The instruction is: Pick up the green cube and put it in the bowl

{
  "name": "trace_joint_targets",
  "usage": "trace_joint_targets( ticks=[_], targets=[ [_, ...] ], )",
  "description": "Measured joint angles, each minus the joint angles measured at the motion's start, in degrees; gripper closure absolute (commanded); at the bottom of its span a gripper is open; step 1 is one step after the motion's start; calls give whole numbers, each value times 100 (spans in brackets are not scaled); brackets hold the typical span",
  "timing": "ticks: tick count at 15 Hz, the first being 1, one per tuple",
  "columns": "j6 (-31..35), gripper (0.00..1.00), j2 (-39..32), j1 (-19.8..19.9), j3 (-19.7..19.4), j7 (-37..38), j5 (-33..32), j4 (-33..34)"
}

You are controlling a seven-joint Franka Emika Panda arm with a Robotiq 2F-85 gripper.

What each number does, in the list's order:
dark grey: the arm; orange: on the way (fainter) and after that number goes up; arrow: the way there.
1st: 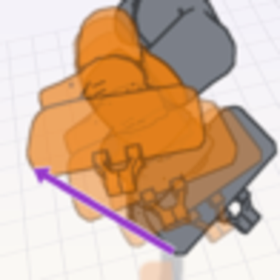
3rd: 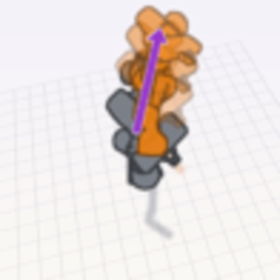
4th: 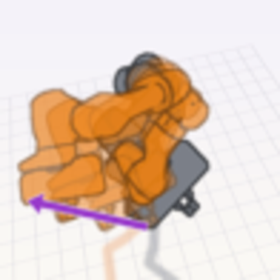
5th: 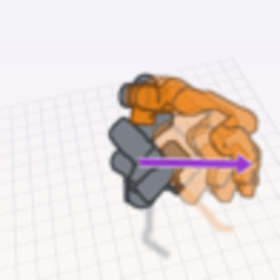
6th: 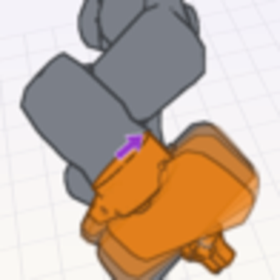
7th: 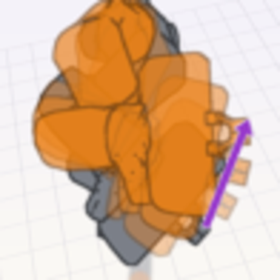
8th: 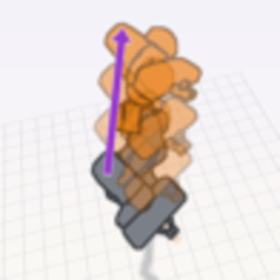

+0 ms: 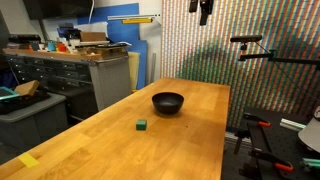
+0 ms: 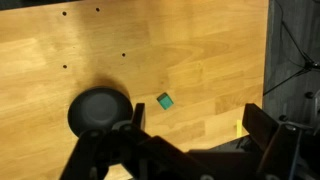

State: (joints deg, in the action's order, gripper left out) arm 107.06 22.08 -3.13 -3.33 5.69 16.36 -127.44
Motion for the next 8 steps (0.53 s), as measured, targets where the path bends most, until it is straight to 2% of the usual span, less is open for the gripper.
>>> trace_joint_targets(
  ticks=[8],
  targets=[
    [9,0,17,0,0,0,0,50]
  ],
)
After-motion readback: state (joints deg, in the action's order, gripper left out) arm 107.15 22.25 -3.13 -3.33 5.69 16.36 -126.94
